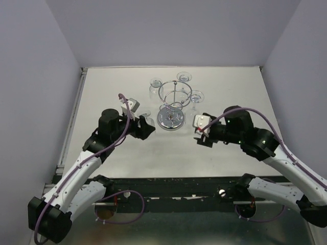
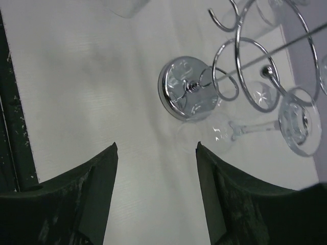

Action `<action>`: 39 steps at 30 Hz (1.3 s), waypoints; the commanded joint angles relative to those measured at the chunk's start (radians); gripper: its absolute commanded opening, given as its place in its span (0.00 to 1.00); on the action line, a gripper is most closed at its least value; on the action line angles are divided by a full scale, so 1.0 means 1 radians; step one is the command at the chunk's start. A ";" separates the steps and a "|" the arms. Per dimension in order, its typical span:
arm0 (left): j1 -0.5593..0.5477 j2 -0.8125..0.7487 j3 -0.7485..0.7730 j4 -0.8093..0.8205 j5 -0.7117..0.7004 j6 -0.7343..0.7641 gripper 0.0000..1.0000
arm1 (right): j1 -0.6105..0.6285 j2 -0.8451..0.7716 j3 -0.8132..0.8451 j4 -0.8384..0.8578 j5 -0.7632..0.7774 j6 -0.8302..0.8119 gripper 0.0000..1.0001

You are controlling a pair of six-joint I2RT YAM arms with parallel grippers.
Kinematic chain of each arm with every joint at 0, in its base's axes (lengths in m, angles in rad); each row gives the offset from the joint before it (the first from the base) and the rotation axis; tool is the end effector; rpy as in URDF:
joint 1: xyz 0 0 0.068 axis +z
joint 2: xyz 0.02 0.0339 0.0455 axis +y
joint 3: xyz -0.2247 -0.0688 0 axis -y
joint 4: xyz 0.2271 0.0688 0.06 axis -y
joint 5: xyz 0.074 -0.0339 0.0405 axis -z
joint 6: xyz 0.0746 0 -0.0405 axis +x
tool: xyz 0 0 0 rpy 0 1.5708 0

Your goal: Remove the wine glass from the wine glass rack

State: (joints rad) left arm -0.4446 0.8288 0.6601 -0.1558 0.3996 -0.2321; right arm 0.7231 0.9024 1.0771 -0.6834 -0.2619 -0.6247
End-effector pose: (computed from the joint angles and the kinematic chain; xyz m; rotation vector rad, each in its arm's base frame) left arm 0.2018 -0.1283 0.2546 0.4856 1.8958 -0.8319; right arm 0.1533 0.1611 0.3173 -1.4176 1.5184 0.3323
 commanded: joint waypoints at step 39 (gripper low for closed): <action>0.491 0.380 -0.272 0.561 0.621 -1.245 0.00 | 0.481 0.671 -0.195 1.121 0.386 -0.558 0.59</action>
State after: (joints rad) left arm 0.0429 1.2446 0.3695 0.4217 0.9512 -1.4078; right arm 1.1866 1.5322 0.8791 0.4026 0.1200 -1.0569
